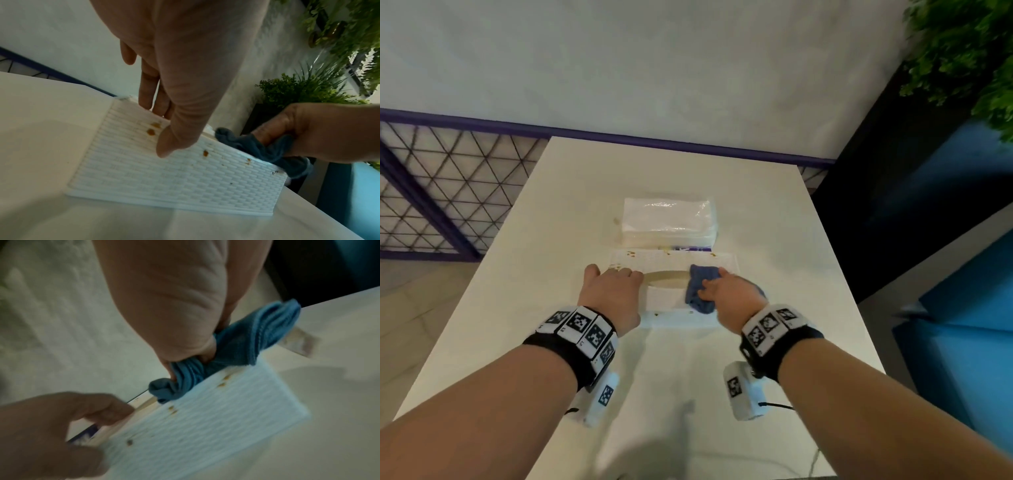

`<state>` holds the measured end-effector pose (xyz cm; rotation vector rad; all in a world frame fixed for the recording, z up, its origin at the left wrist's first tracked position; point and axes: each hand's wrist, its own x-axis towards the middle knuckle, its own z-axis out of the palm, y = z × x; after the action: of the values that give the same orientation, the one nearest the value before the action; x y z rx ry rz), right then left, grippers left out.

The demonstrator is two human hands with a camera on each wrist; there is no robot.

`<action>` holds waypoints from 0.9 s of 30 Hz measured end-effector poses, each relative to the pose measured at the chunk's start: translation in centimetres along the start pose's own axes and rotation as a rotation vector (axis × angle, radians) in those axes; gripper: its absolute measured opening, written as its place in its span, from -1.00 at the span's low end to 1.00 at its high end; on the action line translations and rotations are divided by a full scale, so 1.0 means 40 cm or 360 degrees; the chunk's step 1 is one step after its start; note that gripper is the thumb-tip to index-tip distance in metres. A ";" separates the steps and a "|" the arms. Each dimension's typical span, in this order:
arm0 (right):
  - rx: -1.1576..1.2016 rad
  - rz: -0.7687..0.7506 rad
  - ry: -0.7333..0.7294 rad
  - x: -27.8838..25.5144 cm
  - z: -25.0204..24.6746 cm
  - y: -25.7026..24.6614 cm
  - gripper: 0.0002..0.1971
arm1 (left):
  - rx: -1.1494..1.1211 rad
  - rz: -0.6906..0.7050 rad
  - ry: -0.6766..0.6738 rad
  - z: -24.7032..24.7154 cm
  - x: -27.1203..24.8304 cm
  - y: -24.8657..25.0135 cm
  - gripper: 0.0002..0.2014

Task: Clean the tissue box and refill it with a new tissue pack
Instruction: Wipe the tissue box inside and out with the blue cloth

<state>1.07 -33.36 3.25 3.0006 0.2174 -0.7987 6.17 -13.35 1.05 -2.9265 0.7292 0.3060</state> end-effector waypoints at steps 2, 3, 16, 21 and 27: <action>-0.0125 -0.0129 -0.0165 0.035 -0.008 -0.054 -0.44 | 0.0013 0.0001 0.0000 -0.001 -0.005 0.004 -0.51; -0.0172 -0.0157 -0.0207 0.044 -0.005 -0.057 -0.41 | 0.0021 0.0001 0.0000 -0.001 -0.007 0.007 -0.50; 0.0509 0.0590 0.0480 -0.087 -0.123 0.166 -0.60 | -0.0144 0.0117 0.0042 0.011 -0.031 0.071 -0.13; 0.0547 0.0549 0.0750 -0.058 -0.174 0.139 -0.62 | -0.0150 0.0271 0.0029 0.025 -0.018 0.155 -0.21; 0.0461 0.0405 -0.0021 0.022 0.018 0.044 -0.36 | -0.0251 0.0206 -0.0103 0.025 -0.003 0.159 -0.29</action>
<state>1.71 -35.03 2.19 3.1897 -0.3015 -0.8894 2.89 -18.74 -0.26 -3.0034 0.9273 0.4894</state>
